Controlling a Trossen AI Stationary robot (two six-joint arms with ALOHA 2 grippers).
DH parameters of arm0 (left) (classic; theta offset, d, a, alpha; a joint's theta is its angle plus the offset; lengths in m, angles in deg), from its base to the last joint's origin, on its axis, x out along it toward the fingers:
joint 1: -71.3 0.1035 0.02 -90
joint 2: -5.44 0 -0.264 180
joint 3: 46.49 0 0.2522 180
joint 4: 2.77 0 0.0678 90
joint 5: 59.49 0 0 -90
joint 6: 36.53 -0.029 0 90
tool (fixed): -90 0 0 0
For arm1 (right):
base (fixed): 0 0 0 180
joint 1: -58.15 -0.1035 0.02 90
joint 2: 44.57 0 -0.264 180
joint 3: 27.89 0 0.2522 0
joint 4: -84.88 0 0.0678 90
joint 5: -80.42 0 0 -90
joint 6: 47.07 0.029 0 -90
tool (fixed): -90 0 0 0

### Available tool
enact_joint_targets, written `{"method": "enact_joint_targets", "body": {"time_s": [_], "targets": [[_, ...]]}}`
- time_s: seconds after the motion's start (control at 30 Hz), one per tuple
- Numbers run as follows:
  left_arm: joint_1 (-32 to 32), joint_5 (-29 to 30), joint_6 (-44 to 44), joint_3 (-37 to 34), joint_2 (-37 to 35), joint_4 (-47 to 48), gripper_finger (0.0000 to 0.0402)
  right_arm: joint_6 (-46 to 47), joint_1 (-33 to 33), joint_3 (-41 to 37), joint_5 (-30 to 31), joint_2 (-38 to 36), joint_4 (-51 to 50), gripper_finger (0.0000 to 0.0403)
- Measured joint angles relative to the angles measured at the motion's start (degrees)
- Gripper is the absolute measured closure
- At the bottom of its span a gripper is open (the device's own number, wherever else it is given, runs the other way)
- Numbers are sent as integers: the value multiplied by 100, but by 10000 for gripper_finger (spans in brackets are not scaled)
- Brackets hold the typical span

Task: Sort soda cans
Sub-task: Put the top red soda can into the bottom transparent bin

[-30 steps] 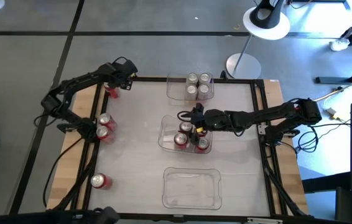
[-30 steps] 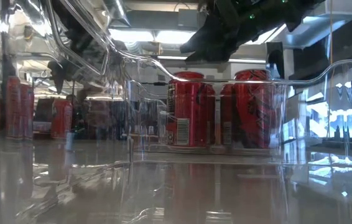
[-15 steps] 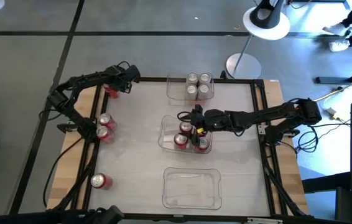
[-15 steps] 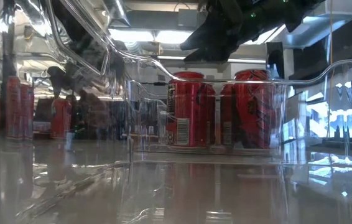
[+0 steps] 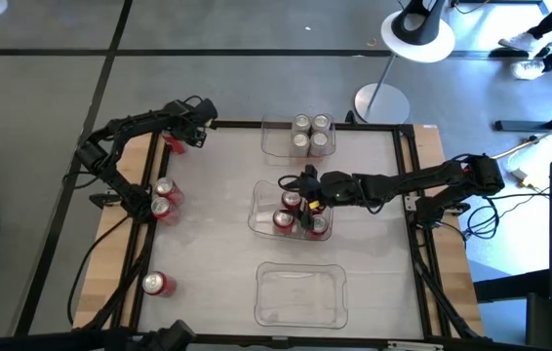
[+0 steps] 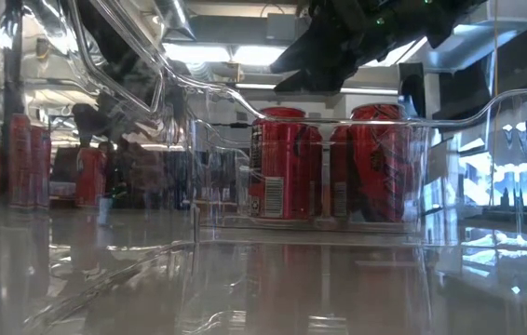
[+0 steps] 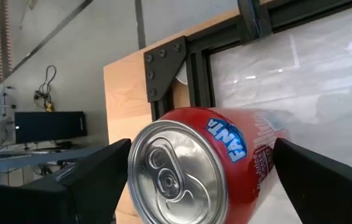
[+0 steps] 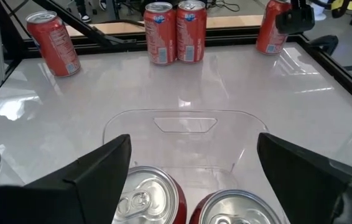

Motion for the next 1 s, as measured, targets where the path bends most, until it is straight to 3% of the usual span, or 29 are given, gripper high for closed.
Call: {"method": "enact_joint_targets", "body": {"time_s": [0.67, 1.0], "targets": [[38, -410, -855, -1, -53, 30, 30, 101, 0, 0, -123, 0, 0, 54], [160, -1502, -1050, 89, -542, 49, 31, 94, 4, 0, -122, 0, 28, 54]]}}
